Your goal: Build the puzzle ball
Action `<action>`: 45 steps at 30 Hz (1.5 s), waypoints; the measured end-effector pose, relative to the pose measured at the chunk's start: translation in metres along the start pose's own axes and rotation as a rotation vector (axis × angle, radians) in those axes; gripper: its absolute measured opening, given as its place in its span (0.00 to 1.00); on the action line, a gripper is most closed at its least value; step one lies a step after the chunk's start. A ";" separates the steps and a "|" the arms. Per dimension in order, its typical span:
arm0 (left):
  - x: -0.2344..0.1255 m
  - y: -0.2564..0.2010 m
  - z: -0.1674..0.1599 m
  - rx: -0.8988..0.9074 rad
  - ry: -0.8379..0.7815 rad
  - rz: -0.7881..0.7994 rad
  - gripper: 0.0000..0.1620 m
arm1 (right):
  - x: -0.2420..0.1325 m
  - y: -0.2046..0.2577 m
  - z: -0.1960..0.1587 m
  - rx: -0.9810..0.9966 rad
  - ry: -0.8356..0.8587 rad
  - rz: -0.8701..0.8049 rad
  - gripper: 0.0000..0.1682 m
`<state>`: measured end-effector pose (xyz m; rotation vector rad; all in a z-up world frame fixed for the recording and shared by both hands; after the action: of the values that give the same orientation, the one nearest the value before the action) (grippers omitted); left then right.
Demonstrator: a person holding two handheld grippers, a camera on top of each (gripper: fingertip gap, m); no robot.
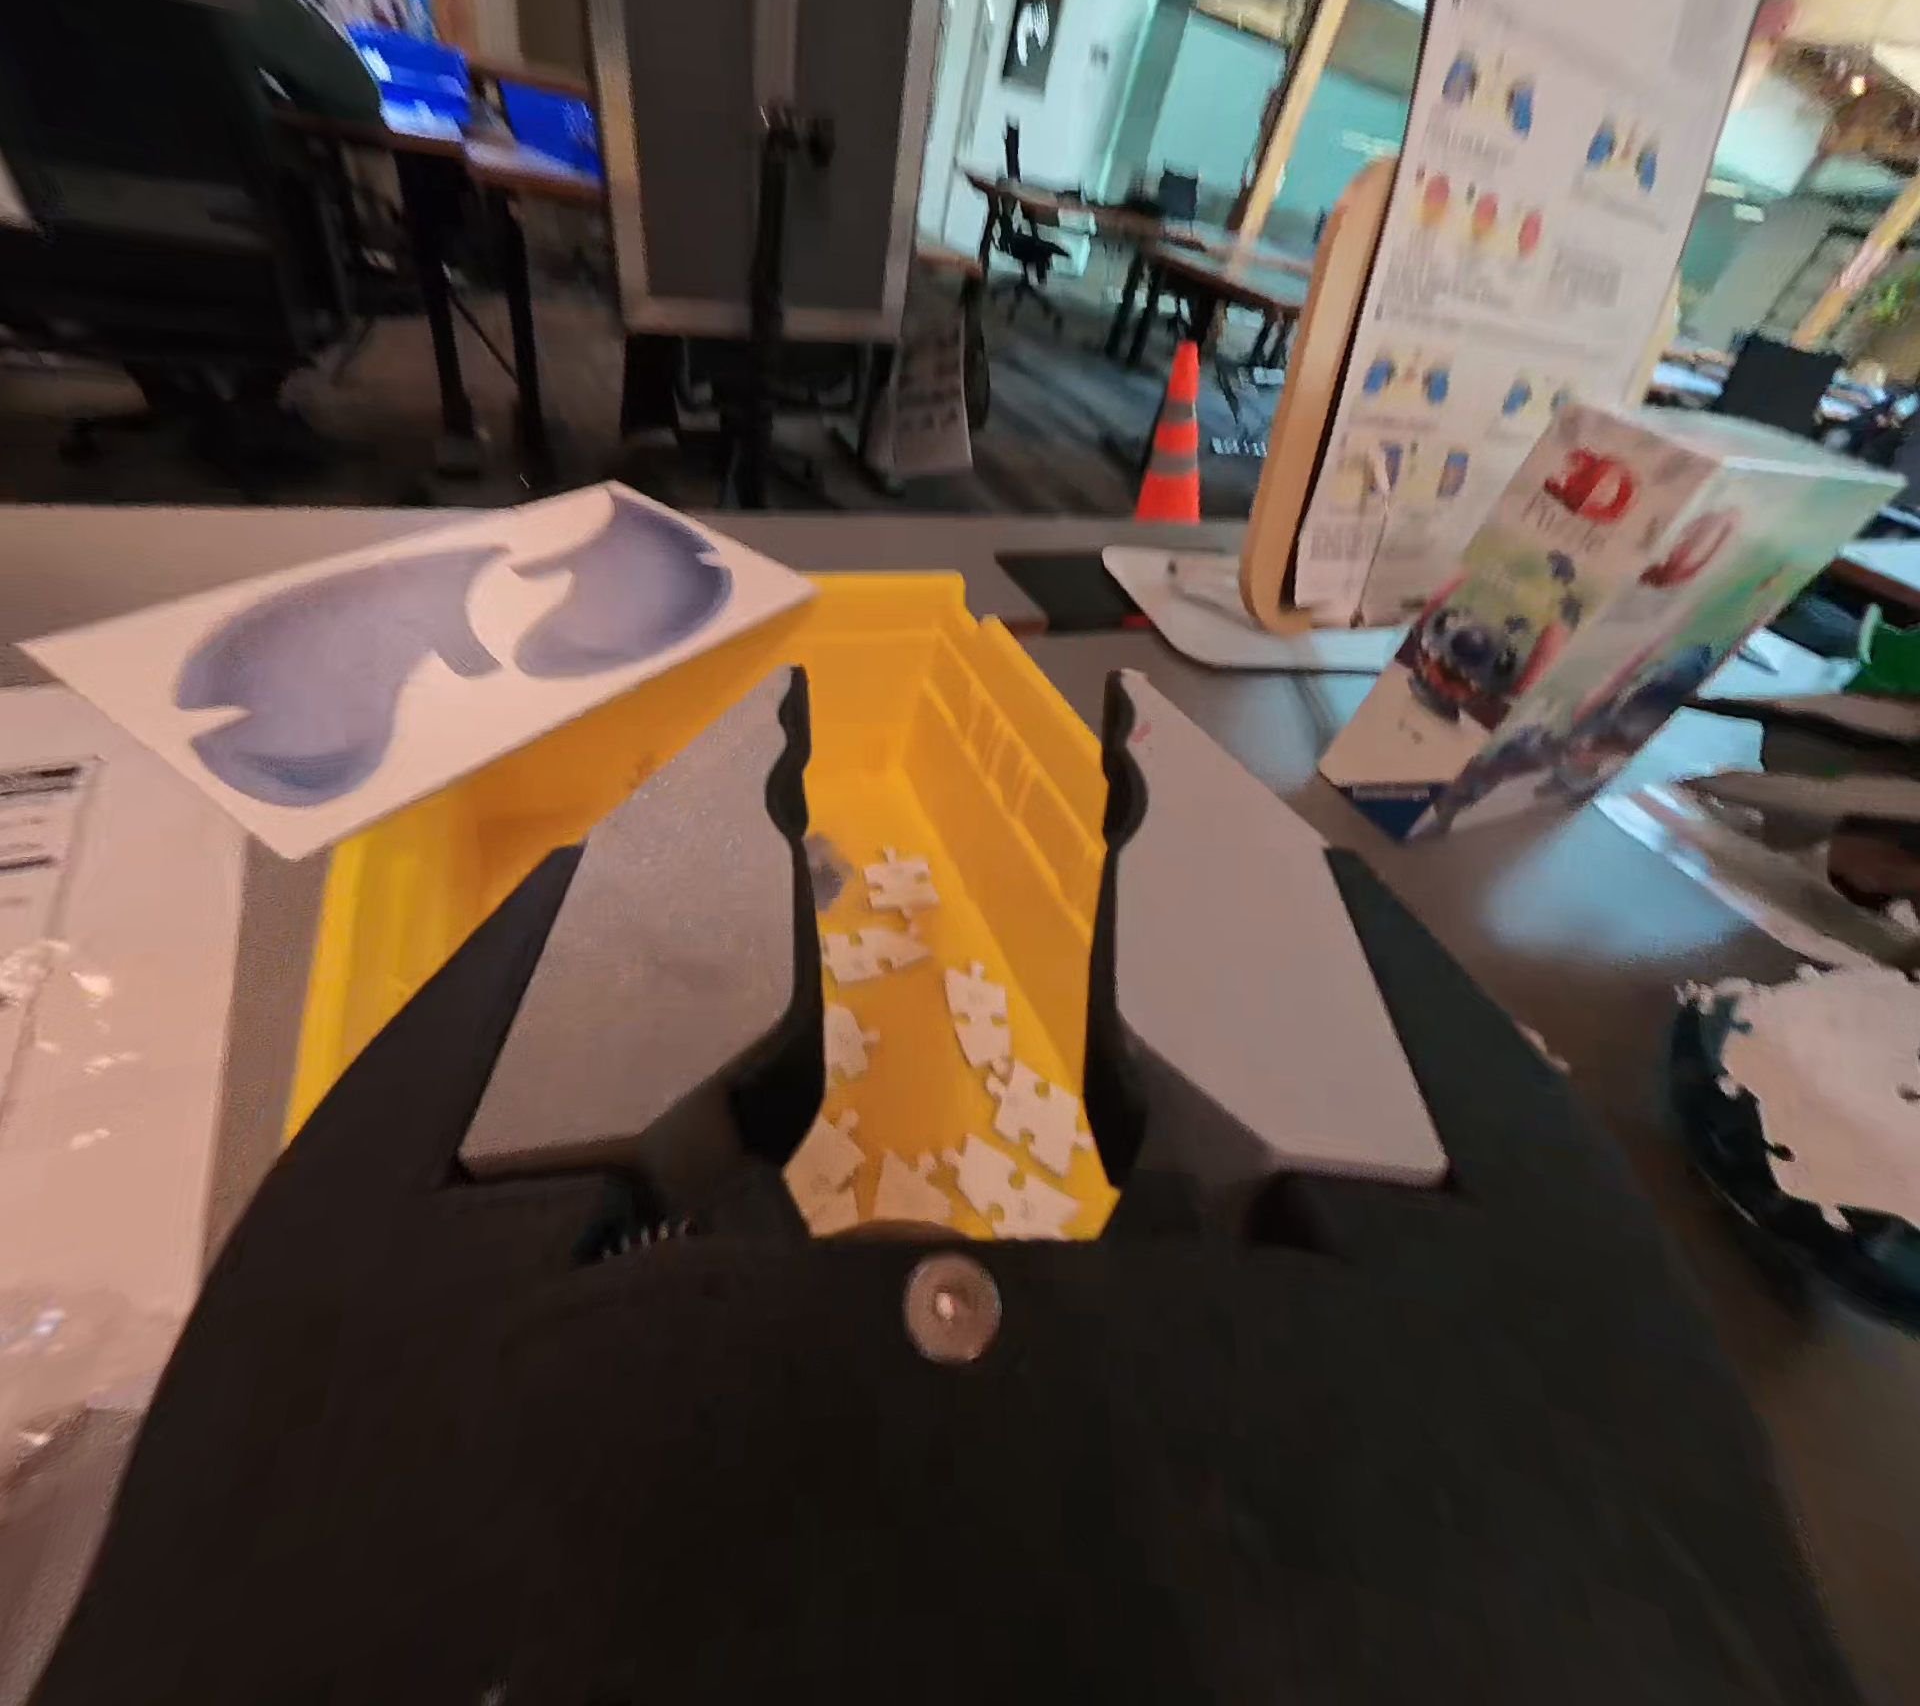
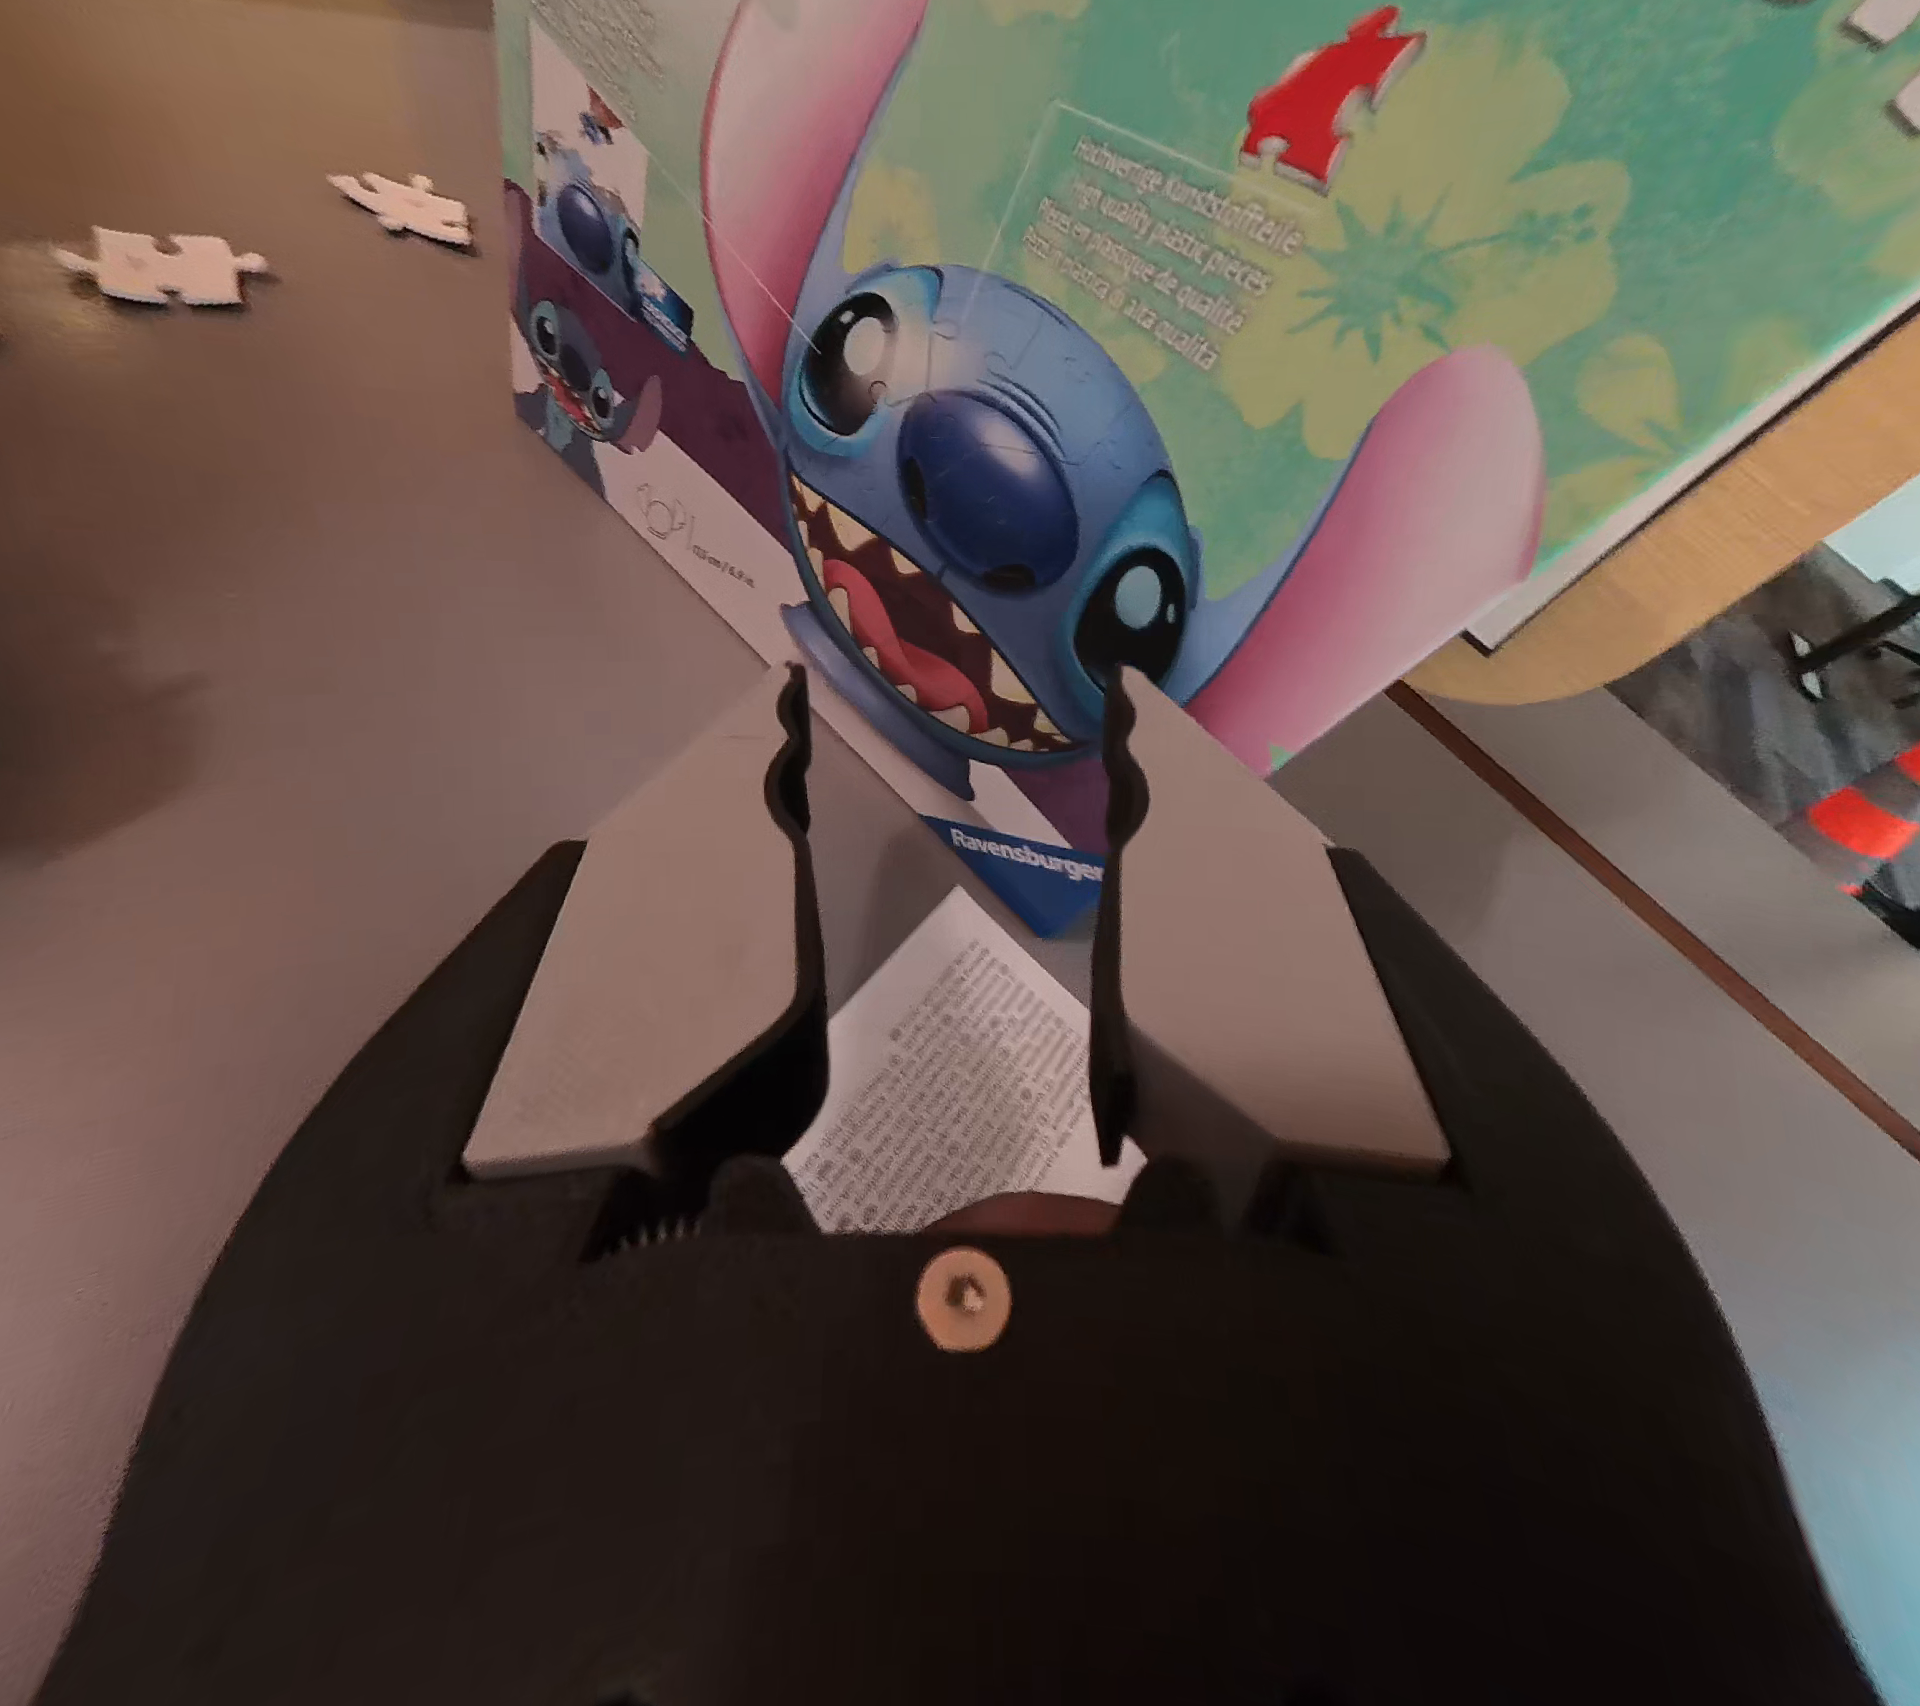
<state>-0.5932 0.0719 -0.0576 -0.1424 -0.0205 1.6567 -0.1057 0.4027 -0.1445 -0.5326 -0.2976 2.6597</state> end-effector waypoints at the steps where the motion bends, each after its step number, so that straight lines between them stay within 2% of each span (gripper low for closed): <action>1: -0.006 0.002 0.004 0.025 -0.059 0.032 0.30 | 0.000 0.001 0.001 0.018 -0.019 0.026 0.32; 5: -0.018 0.004 0.012 0.148 -0.169 0.128 0.24 | -0.005 -0.001 0.004 0.104 -0.090 0.105 0.33; 14: -0.003 0.009 -0.003 0.111 -0.051 0.087 0.26 | -0.013 -0.013 0.005 0.186 -0.159 0.074 0.33; 27: -0.001 0.010 -0.005 0.124 -0.023 0.075 0.28 | -0.013 -0.010 0.007 0.204 -0.147 0.108 0.31; 32: 0.000 0.011 -0.007 0.126 -0.016 0.078 0.28 | -0.015 -0.001 0.019 0.261 -0.189 0.172 0.32; 37: 0.001 0.011 -0.009 0.130 -0.002 0.068 0.31 | -0.016 0.005 0.024 0.195 -0.174 0.122 0.33; 40: 0.001 0.012 -0.009 0.135 0.005 0.077 0.32 | -0.015 0.002 0.023 0.208 -0.168 0.096 0.37; 45: 0.002 0.014 -0.011 0.123 0.010 0.072 0.32 | -0.017 -0.002 0.021 0.227 -0.176 0.099 0.34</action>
<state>-0.6058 0.0720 -0.0697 -0.0579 0.0951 1.7239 -0.0996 0.3942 -0.1198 -0.2479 -0.0176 2.7939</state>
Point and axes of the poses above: each gripper's, where its closed fingertips meet, x out along the fingers, z out of its top, y = z × x across the jaws, the point moved 9 cm from there along -x, back along the fingers, and after that the axes turned 7 degrees about x, right-handed, at the moved point
